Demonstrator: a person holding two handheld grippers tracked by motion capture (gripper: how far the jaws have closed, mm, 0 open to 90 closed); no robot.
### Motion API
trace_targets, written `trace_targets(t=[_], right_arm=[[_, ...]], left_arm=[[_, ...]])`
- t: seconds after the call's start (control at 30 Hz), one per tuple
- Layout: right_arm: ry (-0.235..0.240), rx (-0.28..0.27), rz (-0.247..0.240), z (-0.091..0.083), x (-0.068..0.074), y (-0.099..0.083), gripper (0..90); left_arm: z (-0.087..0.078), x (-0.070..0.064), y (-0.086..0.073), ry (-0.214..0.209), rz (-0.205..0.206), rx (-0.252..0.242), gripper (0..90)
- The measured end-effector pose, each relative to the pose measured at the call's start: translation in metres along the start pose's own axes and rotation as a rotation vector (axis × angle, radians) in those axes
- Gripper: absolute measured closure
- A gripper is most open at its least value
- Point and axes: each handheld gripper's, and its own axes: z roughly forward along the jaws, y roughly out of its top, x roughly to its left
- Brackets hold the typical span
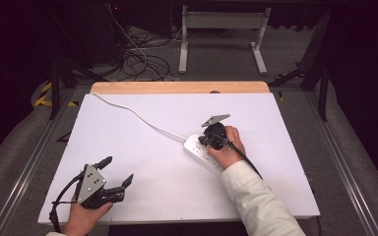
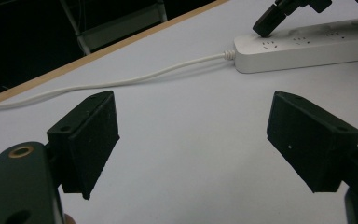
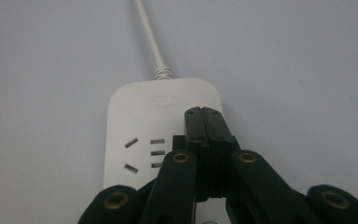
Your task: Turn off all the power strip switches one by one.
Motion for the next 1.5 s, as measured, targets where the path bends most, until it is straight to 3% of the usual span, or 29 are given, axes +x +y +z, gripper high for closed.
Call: trace_targets(t=[0.3,0.37,0.43,0.47,0.7,0.83,0.93,1.07,1.37,1.5], right_arm=[[-0.01,-0.01,0.0,0.001,0.001,-0.001,90.0],[-0.006,-0.051,-0.012,-0.007,0.001,0.0,90.0],[0.034,-0.186,0.04,-0.024,-0.001,0.003,90.0],[0.053,-0.222,0.045,-0.031,-0.001,0.005,90.0],[0.054,-0.223,0.011,-0.044,0.002,0.004,89.4],[0.072,-0.266,0.023,-0.052,0.0,0.0,75.2],[0.098,-0.328,0.029,-0.064,0.0,-0.002,53.2],[0.09,-0.394,-0.037,-0.08,0.003,-0.01,35.8],[0.092,-0.456,-0.05,-0.112,0.005,-0.044,20.7],[0.079,-0.476,-0.049,-0.122,0.003,-0.064,17.2]], left_arm=[[-0.001,0.0,0.0,0.004,-0.002,-0.006,17.4],[-0.002,0.0,0.0,0.002,-0.005,-0.007,17.4],[-0.001,0.001,0.0,0.002,-0.005,-0.007,17.4],[-0.001,0.001,0.0,0.003,-0.007,-0.008,17.4],[-0.001,0.0,0.001,0.002,-0.004,-0.008,17.4],[-0.002,0.0,0.0,0.001,-0.014,-0.008,17.4],[-0.001,0.001,0.001,0.004,-0.015,-0.011,17.4],[-0.002,0.001,0.001,-0.001,-0.02,-0.011,17.4],[-0.002,0.0,0.002,-0.006,-0.027,-0.012,17.3],[-0.005,0.001,0.002,-0.017,-0.057,-0.023,17.2]])
